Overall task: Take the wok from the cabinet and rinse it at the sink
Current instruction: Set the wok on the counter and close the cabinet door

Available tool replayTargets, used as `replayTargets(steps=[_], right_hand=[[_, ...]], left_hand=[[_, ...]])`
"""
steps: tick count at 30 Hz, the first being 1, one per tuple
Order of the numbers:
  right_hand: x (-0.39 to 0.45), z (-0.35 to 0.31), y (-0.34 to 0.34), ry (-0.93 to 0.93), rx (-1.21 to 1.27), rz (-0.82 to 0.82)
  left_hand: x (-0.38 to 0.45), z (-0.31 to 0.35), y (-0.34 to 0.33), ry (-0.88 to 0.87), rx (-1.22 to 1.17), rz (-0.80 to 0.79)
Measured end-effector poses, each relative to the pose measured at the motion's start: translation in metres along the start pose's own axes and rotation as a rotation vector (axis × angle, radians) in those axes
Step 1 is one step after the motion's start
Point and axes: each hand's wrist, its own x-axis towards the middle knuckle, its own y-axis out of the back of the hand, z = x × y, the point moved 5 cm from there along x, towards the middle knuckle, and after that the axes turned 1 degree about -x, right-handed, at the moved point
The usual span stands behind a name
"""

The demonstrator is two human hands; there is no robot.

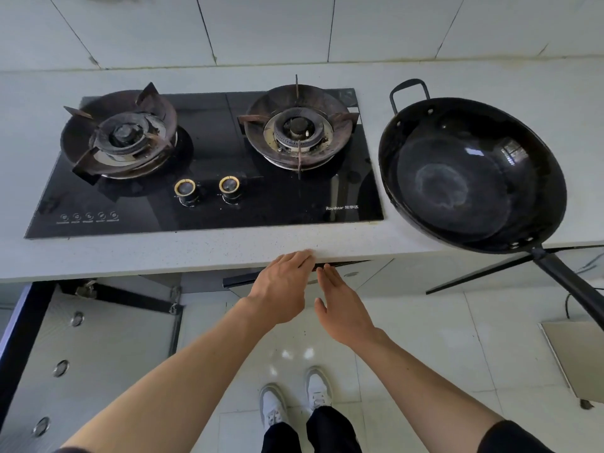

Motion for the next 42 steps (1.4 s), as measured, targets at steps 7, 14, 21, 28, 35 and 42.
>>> replayTargets(steps=[7, 14, 21, 28, 35, 42], right_hand=[[0.000, -0.029, 0.035, 0.149, 0.080, -0.035], [0.018, -0.130, 0.052, 0.375, 0.074, -0.054], [0.012, -0.235, 0.026, 0.569, -0.020, -0.143], [0.003, -0.318, -0.014, 0.665, -0.117, -0.156], [-0.006, -0.384, -0.060, 0.637, -0.182, -0.100], [0.003, -0.410, -0.081, 0.562, -0.240, -0.104]], left_hand=[[-0.035, -0.026, 0.032, 0.223, 0.004, 0.026], [-0.135, -0.079, 0.090, 0.522, 0.045, 0.170], [-0.259, -0.146, 0.106, 0.787, 0.043, 0.254], [-0.350, -0.211, 0.097, 0.895, 0.000, 0.300], [-0.413, -0.286, 0.078, 0.915, -0.100, 0.284], [-0.433, -0.326, 0.042, 0.916, -0.230, 0.260]])
